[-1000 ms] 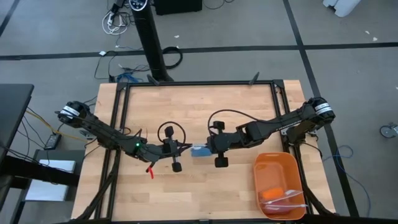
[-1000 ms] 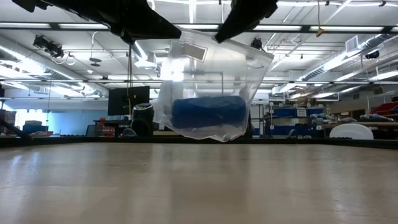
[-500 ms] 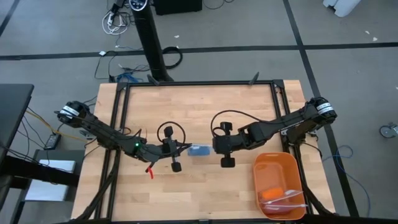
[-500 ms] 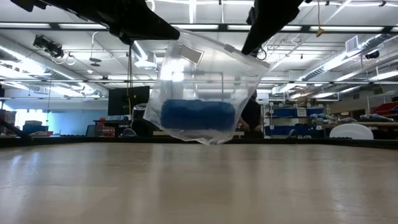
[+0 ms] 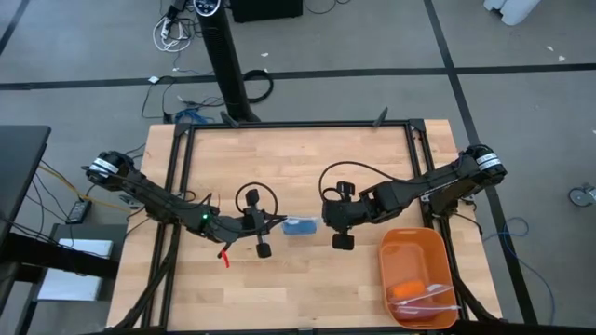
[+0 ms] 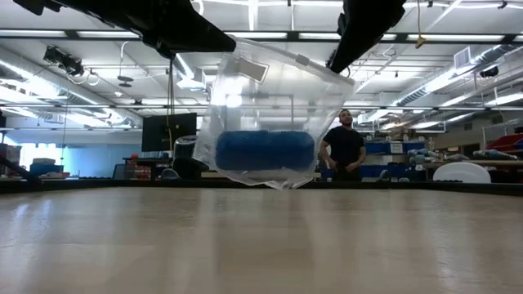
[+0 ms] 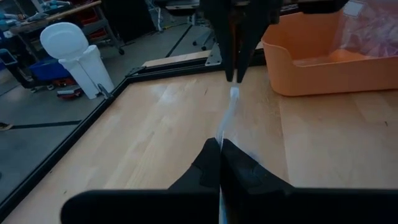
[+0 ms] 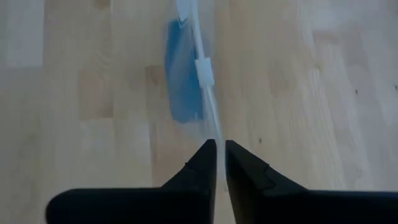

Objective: Roll bandage
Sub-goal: Close the transparent zip lock bag

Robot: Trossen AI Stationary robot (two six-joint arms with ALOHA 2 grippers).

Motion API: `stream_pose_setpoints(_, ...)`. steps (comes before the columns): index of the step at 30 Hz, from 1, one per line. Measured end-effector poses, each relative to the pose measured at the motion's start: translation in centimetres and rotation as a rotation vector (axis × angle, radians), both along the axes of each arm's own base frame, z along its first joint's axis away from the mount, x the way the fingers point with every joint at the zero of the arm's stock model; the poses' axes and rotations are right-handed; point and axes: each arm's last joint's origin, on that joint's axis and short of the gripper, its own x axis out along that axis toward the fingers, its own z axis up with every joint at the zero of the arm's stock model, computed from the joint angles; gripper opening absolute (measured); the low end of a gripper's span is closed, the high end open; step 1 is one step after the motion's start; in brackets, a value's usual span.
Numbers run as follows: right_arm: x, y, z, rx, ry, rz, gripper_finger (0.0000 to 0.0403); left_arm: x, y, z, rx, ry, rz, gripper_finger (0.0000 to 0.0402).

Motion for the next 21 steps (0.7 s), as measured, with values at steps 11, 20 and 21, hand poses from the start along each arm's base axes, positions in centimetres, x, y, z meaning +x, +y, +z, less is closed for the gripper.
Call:
stream_pose_setpoints(11,-1.1,-0.2,-0.1,-0.021,0.073,-0.063,0.0116,0.0,0.0,-0.1,-0.020,0.002,0.004,0.0002)
stream_pose_setpoints(20,-1.1,0.0,-0.1,-0.004,0.066,-0.059,0.0143,0.0,-0.3,-0.4,-0.021,0.029,-0.121,0.0002)
stream_pose_setpoints(21,-0.9,0.2,0.0,0.006,0.044,-0.051,0.0144,0.0,-0.3,-0.4,-0.021,0.029,-0.124,0.0002)
